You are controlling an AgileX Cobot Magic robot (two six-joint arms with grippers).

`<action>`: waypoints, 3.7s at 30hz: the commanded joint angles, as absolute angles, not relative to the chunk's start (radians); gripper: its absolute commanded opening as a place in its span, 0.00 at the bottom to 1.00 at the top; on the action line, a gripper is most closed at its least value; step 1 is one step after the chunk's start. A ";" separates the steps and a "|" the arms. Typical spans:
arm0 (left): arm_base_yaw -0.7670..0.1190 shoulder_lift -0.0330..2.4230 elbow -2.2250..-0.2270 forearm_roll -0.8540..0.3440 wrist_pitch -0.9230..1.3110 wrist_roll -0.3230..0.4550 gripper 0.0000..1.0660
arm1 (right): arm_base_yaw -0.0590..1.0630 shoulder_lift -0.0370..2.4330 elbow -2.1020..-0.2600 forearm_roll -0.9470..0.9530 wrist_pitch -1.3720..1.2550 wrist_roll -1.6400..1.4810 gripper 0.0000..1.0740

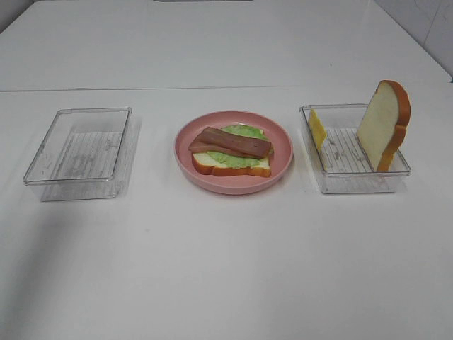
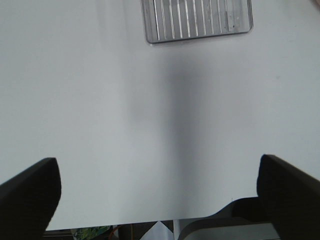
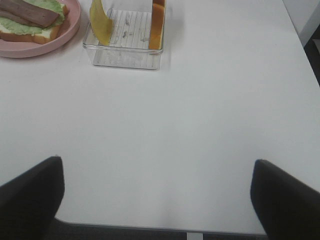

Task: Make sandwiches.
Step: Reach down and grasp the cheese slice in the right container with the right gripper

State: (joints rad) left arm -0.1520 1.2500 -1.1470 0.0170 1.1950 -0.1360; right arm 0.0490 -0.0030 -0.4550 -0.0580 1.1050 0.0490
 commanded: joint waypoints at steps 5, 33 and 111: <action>-0.151 1.023 -0.947 0.016 1.143 -0.157 0.95 | 0.046 -0.037 -0.459 -0.052 1.107 0.056 0.92; -0.151 0.136 -0.550 0.016 1.136 -0.046 0.94 | 0.046 -0.037 -0.459 -0.052 1.107 0.056 0.92; 0.024 -0.017 -0.517 -0.018 1.074 -0.019 0.94 | 0.046 0.299 -0.548 -0.097 0.901 0.053 0.92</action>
State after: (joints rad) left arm 0.0220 -0.0050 -0.5190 -0.0100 1.0800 -0.0160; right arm 0.0490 0.2450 -0.5390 -0.0930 0.9560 0.0490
